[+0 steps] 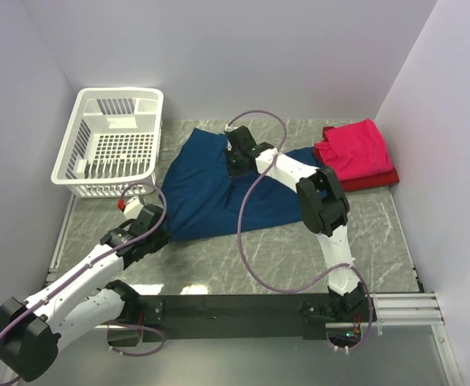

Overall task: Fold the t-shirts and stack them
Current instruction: Fold the tshirt

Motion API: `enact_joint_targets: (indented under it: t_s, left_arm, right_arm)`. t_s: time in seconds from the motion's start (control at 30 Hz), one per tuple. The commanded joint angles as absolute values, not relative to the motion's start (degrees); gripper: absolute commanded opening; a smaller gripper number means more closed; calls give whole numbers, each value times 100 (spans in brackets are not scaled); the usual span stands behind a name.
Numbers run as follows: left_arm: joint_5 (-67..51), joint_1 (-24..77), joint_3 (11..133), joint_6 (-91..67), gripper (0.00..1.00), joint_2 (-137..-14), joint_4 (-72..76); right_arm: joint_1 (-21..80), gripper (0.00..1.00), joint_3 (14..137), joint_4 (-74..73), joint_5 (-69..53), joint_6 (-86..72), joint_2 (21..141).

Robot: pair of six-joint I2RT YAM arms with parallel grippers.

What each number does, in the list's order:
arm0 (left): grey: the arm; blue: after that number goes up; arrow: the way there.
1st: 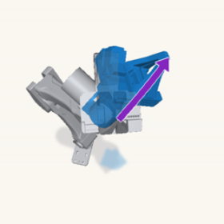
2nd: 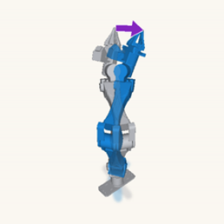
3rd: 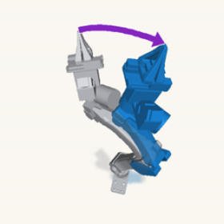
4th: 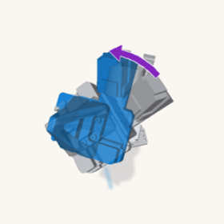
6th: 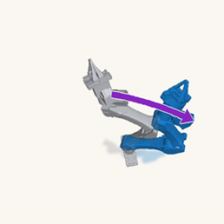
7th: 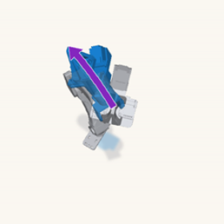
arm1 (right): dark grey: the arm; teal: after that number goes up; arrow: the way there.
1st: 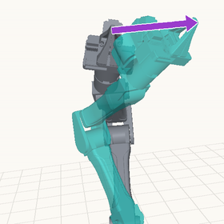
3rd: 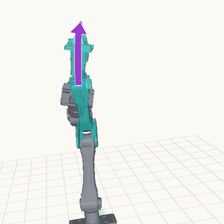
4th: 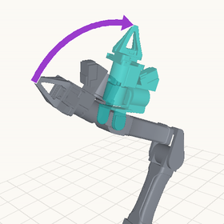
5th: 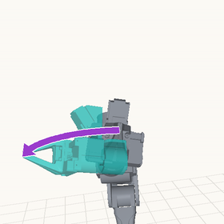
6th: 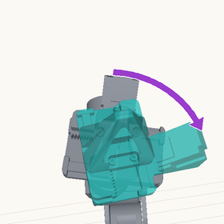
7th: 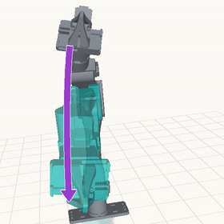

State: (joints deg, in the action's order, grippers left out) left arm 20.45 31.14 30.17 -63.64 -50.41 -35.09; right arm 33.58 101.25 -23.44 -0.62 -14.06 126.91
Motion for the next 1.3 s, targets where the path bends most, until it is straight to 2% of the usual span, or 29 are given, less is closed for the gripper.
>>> enact_joint_targets:
  t_s: [0.0, 0.13, 0.17, 0.2, 0.27, 0.3, 0.37, 0.5, 0.7, 0.9, 1.13, 1.27]
  left_arm:
    - [2145, 3164, 2918, -6486, 0, -5097, -3788]
    - [2302, 3278, 2997, -6644, 22, -5168, -3963]
    - [2329, 3313, 3014, -6671, 34, -5151, -3999]
    - [2347, 3331, 3067, -6688, 39, -5124, -4077]
    - [2434, 3340, 3137, -6706, 50, -5036, -4148]
    - [2469, 3349, 3225, -6697, 53, -5010, -4166]
    - [2575, 3357, 3339, -6531, 58, -5018, -4070]
    - [2628, 3357, 3900, -6057, 62, -5518, -3569]
    - [2856, 3349, 4998, -5143, 65, -6907, -2647]
    - [3015, 3165, 6143, -4228, 61, -8575, -1935]
    - [1601, 2417, 6310, -3447, 56, -9307, -538]
    - [1591, 2382, 6819, -3112, 54, -9922, -440]
  right_arm:
    - [3261, 0, 10468, -2338, 18, -1371, 12674]
    - [3252, 2, 10625, -2426, -158, -1318, 12753]
    - [3261, 6, 10652, -2461, -158, -1310, 12770]
    - [3261, 15, 10687, -2513, -158, -1310, 12779]
    - [3252, 22, 10766, -2584, -176, -1266, 12762]
    - [3261, 28, 10775, -2619, -176, -1257, 12701]
    - [3261, 32, 10697, -2619, -115, -1204, 12569]
    - [3261, 41, 10424, -2584, 104, -1151, 12130]
    - [3305, 42, 9723, -2454, 44, -1388, 11490]
    - [3577, 42, 8167, -2083, 114, -1898, 10416]
    - [3779, 41, 6428, -1591, 141, -2469, 9159]
    - [3867, 41, 6004, -1521, 158, -2601, 8781]
